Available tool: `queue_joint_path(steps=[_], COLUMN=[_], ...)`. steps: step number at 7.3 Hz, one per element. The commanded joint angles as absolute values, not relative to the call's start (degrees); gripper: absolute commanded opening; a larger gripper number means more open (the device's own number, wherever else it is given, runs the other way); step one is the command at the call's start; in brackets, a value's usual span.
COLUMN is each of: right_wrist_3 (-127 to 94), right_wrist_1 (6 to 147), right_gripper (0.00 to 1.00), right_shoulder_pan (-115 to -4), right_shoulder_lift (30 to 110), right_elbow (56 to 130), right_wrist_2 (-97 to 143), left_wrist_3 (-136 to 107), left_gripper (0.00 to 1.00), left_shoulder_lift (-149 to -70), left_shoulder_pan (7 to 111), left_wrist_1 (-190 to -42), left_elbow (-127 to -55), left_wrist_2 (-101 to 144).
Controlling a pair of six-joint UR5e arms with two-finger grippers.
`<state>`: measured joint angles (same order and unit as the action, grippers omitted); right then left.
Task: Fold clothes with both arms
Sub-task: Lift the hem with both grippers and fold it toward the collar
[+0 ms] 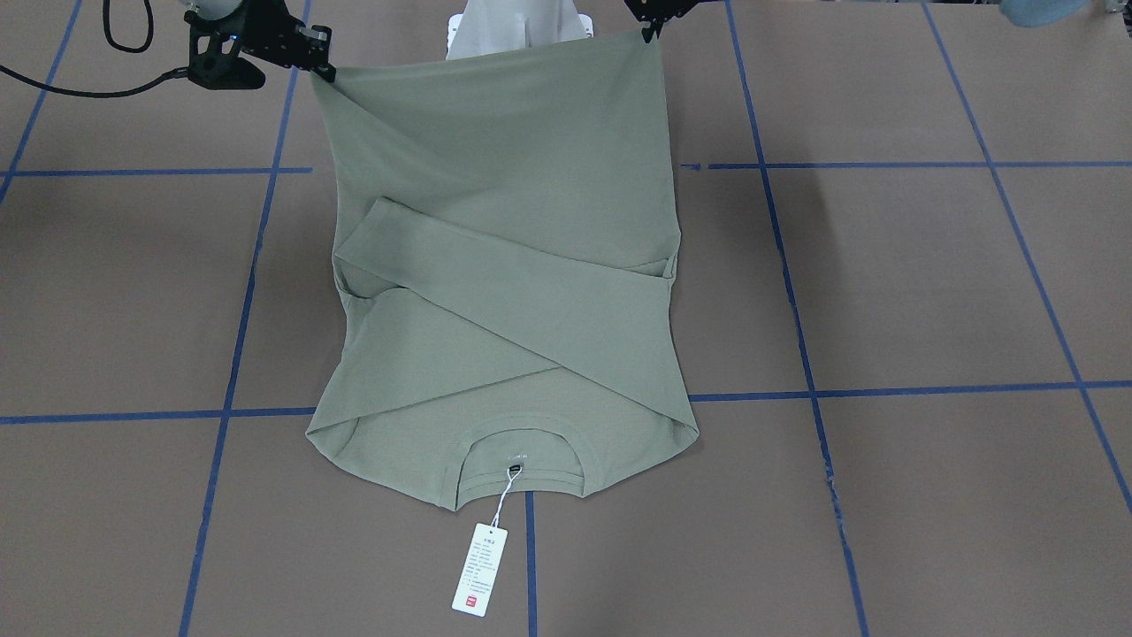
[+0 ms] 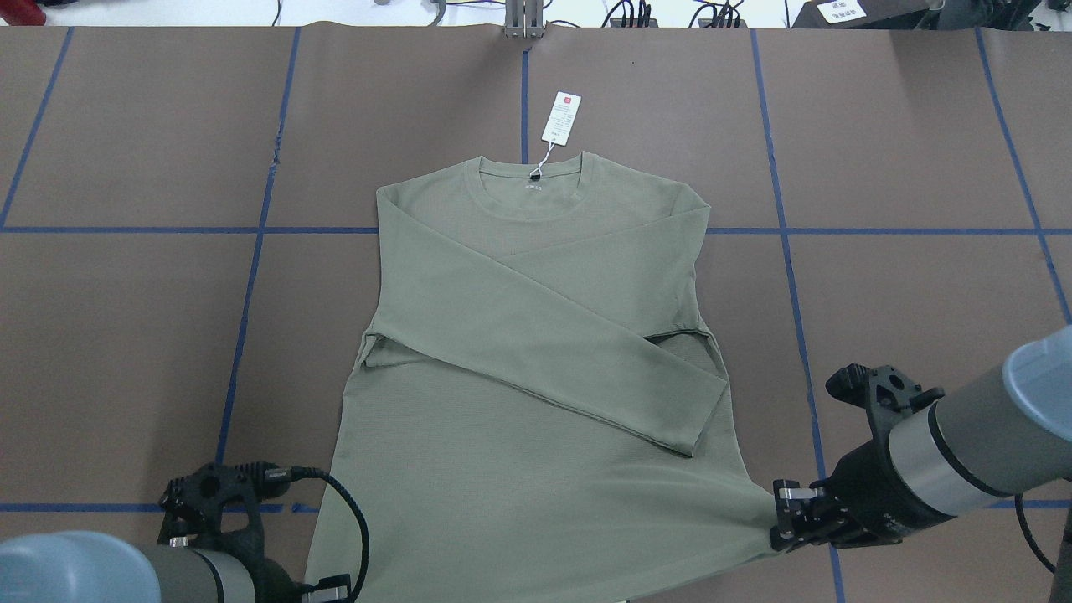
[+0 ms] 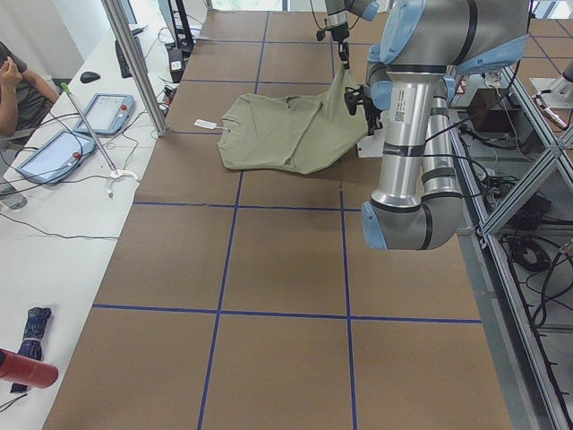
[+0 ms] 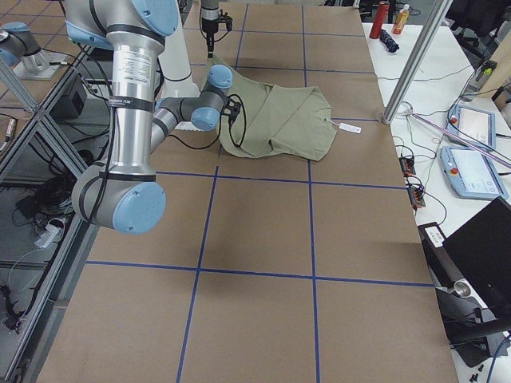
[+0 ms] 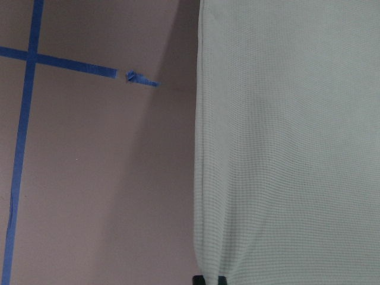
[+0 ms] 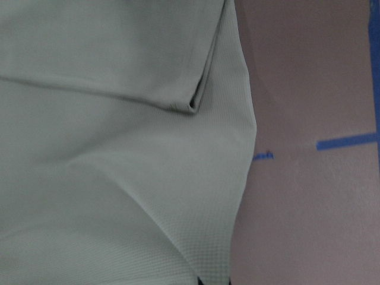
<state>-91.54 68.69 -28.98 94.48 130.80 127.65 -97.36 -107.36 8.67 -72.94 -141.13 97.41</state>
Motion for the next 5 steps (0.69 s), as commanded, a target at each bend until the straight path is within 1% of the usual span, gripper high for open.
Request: queue_joint_path(steps=[1, 3, 4, 5], right_wrist_3=[-90.9, -90.4, -89.3, -89.1], right_wrist_1=[68.6, 68.6, 68.6, 68.6], right_gripper=[0.00, 0.00, 0.00, 0.00], right_shoulder_pan=[-38.6, -44.1, -45.8, -46.0], right_shoulder_lift=[88.4, 83.3, 79.9, 76.4], right_elbow=[126.2, 122.0, 118.0, 114.2], right_wrist_2=[128.0, 126.7, 125.4, 124.8], left_wrist_3=[-93.1, -87.6, -84.2, -83.6], left_gripper=[0.00, 0.00, 0.00, 0.00], left_shoulder_lift=[-110.5, -112.5, -114.1, -117.0], left_shoulder_pan=[19.5, 27.5, 30.5, 33.2], left_wrist_1=[-72.9, -72.9, -73.0, -73.5], left_elbow=[-137.7, -134.3, -131.3, -126.8], left_wrist_2=[99.8, 101.2, 101.3, 101.3])
